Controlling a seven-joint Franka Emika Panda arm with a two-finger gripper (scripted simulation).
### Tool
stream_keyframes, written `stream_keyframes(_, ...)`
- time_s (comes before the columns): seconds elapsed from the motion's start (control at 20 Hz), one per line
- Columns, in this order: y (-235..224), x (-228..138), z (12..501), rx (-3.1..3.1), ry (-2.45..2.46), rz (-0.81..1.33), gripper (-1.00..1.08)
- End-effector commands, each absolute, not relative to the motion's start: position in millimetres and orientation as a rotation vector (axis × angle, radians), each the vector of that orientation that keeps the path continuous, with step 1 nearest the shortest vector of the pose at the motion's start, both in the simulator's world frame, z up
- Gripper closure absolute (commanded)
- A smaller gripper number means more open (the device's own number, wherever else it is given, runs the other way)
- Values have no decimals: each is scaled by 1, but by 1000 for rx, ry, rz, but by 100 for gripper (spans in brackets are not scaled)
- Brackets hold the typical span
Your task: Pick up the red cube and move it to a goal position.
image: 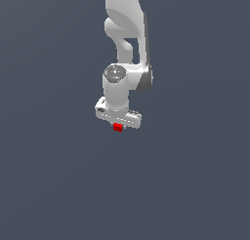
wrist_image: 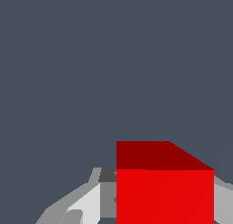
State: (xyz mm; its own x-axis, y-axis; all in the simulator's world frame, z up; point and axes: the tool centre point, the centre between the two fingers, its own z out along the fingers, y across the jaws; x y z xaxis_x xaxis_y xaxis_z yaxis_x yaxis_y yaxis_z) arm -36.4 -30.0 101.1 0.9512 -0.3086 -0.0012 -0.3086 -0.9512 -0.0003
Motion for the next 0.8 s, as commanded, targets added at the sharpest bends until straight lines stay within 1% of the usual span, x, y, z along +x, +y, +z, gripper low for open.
stream_keyframes(0.0,-46,-39,123,-3102,491,0,108)
stream_keyframes(0.4,-81,-43,173,-3102,491,0,108)
stream_keyframes(0.75,-91,-43,186,-3103,492,0,108)
